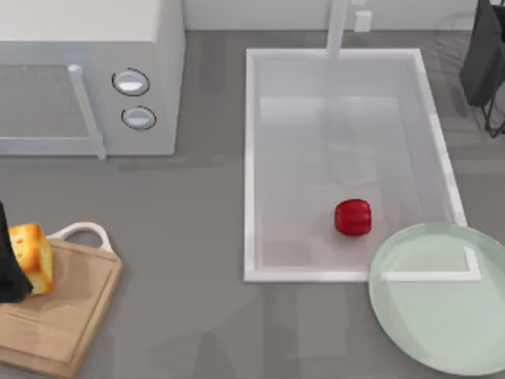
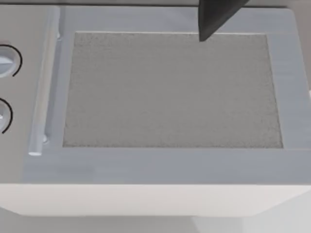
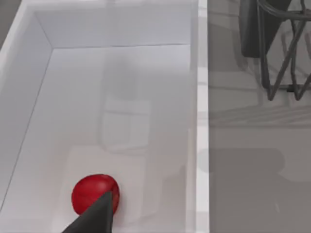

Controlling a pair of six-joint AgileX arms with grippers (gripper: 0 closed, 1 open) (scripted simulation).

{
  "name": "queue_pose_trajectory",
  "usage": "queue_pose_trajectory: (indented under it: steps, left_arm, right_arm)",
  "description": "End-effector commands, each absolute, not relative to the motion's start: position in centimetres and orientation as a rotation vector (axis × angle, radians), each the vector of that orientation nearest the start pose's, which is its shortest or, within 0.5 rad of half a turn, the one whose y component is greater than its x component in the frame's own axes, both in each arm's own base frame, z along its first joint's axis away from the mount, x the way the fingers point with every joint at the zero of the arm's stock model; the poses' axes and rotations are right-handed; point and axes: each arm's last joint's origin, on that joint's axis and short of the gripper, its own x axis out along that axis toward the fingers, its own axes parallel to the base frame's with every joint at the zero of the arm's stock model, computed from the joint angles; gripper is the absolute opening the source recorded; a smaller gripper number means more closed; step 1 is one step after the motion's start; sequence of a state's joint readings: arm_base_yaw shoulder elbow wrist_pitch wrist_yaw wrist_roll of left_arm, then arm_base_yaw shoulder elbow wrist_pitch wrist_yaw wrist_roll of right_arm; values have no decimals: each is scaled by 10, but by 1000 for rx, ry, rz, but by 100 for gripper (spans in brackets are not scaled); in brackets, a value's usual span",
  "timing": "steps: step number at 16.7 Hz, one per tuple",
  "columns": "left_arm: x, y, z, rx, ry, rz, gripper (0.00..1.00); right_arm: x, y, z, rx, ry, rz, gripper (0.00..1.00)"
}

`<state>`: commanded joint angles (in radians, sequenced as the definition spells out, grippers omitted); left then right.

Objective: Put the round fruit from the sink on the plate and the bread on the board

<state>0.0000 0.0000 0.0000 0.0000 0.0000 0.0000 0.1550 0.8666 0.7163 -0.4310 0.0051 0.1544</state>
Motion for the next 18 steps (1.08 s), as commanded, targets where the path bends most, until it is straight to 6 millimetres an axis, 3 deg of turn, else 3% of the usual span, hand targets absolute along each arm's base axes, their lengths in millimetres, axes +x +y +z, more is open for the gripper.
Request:
queue_pose_trajectory:
  steps: [3, 5, 10, 14, 18]
  left_arm:
    - [106, -1, 160, 0, 0, 0, 100]
    - [106, -1, 160, 0, 0, 0, 100]
    - [106, -1, 160, 0, 0, 0, 100]
    - [106, -1, 160, 0, 0, 0, 100]
    - [106, -1, 160, 0, 0, 0, 100]
  right_arm:
    - [238, 52, 281, 110, 799, 113, 100]
    - [275, 71, 279, 109, 940, 112, 100]
    - [352, 127, 240, 81, 1260, 78, 100]
    - [388, 165, 196, 43, 1450, 33, 100]
    - [402, 187, 164, 13, 1556, -2, 100]
